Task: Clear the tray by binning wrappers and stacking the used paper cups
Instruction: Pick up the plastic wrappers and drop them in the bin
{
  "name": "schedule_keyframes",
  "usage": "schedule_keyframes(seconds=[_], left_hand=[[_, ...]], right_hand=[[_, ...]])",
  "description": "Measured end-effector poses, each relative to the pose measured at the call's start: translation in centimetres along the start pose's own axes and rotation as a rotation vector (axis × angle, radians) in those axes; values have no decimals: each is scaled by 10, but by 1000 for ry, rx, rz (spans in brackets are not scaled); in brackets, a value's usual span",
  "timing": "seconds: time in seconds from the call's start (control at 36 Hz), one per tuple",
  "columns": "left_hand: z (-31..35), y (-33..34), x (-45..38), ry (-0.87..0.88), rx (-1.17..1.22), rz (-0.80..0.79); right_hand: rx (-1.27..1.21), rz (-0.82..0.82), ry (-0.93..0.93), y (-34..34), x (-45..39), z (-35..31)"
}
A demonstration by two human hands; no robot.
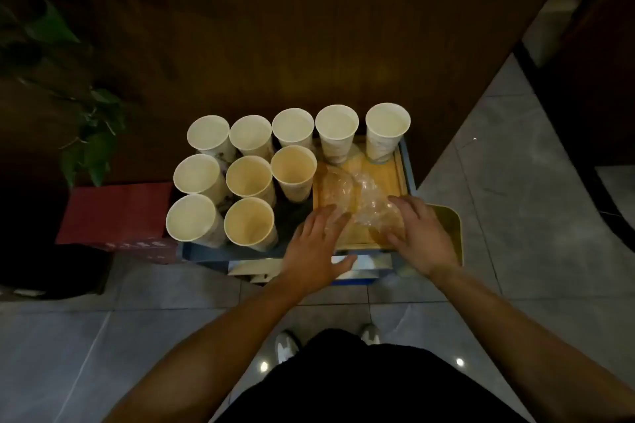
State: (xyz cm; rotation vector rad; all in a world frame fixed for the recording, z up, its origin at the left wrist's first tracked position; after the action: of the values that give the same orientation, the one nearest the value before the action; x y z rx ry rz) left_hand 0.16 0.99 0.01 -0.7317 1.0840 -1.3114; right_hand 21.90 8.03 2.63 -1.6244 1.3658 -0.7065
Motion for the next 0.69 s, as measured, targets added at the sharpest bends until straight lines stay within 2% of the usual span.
schedule_keyframes(seconds=[0.08, 0.17, 0.31, 0.58, 0.69], left_hand=[[1, 4, -19, -160, 5, -68], [1, 13, -29, -211, 9, -95], [-1, 17, -42, -355, 90, -144], [3, 18, -53, -461, 66, -200], [4, 21, -53, -478, 33, -183]], right_hand=[[5, -96, 40, 6, -18, 2], [-54, -198, 108, 16, -32, 3], [-63, -326, 83, 28, -48, 6], [28, -377, 41, 40, -51, 3], [105, -343, 5, 43, -45, 5]])
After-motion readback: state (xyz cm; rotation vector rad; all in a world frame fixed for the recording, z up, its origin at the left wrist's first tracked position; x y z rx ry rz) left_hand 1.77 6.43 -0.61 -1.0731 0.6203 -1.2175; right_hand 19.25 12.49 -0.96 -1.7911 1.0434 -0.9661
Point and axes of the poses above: each hand's wrist, its own x-axis away from the middle knuckle, its own y-axis out of the palm, z = x × y, the point moved 1 cm from there along -x, towards the middle knuckle, and after that the axes turned 12 degrees about z, right-handed, at the moved point
